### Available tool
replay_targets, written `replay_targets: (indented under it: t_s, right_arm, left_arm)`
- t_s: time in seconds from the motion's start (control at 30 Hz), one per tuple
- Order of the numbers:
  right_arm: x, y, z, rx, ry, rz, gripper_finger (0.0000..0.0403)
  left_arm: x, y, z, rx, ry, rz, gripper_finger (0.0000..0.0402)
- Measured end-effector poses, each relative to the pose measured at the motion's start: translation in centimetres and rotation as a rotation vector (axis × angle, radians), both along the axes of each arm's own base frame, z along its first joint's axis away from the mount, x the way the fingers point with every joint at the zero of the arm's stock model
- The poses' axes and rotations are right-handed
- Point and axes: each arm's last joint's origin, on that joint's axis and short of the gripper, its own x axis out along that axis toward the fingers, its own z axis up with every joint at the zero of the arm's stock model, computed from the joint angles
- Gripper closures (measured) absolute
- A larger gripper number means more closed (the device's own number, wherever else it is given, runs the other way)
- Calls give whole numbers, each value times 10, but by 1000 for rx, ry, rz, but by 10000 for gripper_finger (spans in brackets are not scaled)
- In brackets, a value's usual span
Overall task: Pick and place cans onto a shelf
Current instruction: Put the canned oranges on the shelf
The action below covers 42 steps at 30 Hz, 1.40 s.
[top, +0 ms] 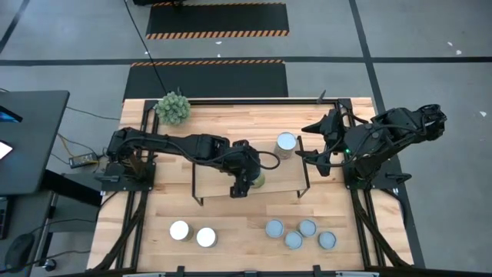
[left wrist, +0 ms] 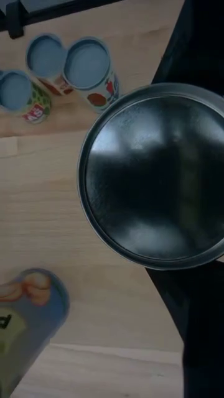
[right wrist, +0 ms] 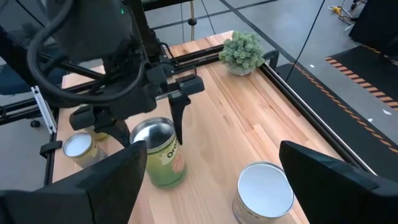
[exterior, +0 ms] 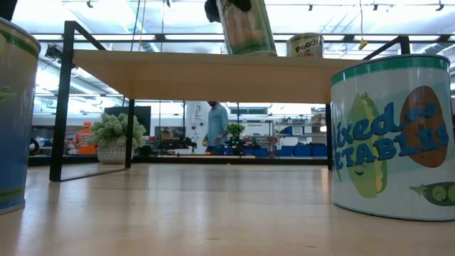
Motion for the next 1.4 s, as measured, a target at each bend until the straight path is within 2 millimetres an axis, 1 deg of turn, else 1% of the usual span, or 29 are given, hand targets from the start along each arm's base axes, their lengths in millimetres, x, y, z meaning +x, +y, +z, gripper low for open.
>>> replay_targets:
  t_s: [0.17, 0.3, 0.67, 0.83, 1.1, 1.23, 1.4]
  right_arm:
    - [0, 0, 0, 0, -1, 0, 29]
    - [0, 0, 0, 1, -1, 0, 29]
    - [0, 0, 1, 9, -9, 0, 29]
    - [0, 0, 1, 20, -10, -2, 29]
    - [0, 0, 1, 21, -10, -2, 29]
    - [0, 0, 1, 20, -10, -2, 29]
    - [0, 0, 1, 20, -9, -1, 29]
  left_arm:
    - [1, 0, -3, 10, 13, 0, 57]
    - [4, 0, -7, 15, 20, 2, 51]
    - [12, -8, 1, 14, -110, 5, 49]
    - [17, -7, 6, 63, -186, 27, 49]
    - [23, -7, 14, 65, -286, 42, 49]
    - [17, -6, 28, 61, -340, 51, 49]
    - [-4, -2, 51, 54, -372, 54, 49]
